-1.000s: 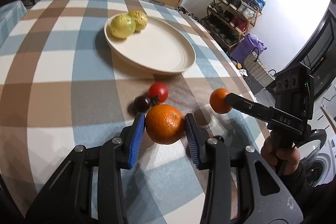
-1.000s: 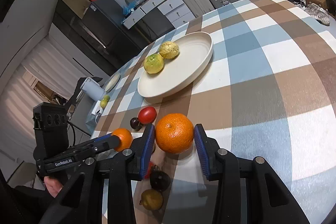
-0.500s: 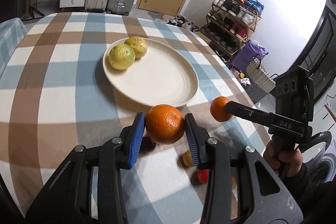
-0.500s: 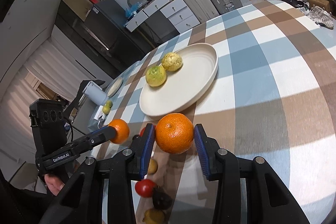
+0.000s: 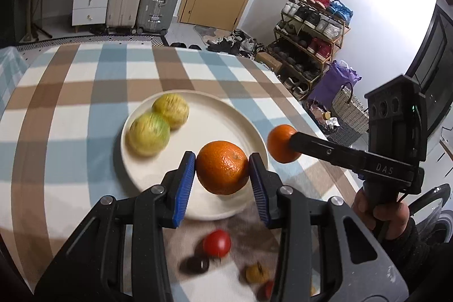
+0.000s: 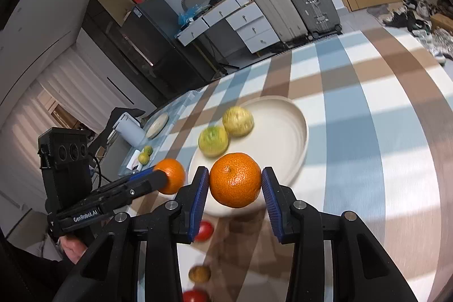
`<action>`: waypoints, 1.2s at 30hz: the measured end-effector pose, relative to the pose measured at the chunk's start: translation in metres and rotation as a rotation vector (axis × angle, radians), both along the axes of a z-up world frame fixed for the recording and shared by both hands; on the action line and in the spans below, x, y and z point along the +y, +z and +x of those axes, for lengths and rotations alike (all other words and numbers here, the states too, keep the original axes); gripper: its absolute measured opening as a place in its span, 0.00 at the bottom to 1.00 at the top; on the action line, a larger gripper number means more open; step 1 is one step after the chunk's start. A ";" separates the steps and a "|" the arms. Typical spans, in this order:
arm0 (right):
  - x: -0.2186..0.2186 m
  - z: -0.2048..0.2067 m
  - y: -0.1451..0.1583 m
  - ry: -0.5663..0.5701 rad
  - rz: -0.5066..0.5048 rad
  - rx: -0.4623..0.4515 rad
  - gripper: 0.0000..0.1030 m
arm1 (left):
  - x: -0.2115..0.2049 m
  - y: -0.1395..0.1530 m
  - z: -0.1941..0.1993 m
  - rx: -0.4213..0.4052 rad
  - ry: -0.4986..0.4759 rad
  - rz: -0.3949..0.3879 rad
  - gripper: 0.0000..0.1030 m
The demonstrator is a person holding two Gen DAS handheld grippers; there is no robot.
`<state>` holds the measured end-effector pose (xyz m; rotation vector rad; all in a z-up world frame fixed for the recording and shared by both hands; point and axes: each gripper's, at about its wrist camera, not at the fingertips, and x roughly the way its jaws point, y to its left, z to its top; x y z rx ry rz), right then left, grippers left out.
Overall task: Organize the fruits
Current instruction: 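Carry both oranges onto the cream plate and open both grippers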
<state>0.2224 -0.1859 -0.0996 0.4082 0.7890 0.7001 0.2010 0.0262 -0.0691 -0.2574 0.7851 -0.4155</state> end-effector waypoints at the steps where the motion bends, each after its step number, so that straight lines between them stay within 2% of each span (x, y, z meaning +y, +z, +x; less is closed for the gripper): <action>1: 0.002 0.007 0.002 0.002 0.000 -0.004 0.38 | -0.002 0.000 0.008 0.000 -0.004 -0.001 0.35; 11: 0.010 0.070 0.006 0.007 -0.009 0.003 0.38 | -0.019 -0.006 0.080 -0.012 -0.017 0.030 0.35; 20: 0.008 0.109 -0.014 0.002 0.018 0.091 0.38 | -0.032 -0.024 0.137 0.019 -0.044 0.078 0.35; 30: 0.011 0.125 -0.028 0.009 0.020 0.147 0.39 | -0.037 -0.042 0.158 0.045 -0.046 0.099 0.35; 36: 0.012 0.129 -0.035 -0.001 0.022 0.190 0.40 | -0.035 -0.047 0.163 0.051 -0.033 0.080 0.35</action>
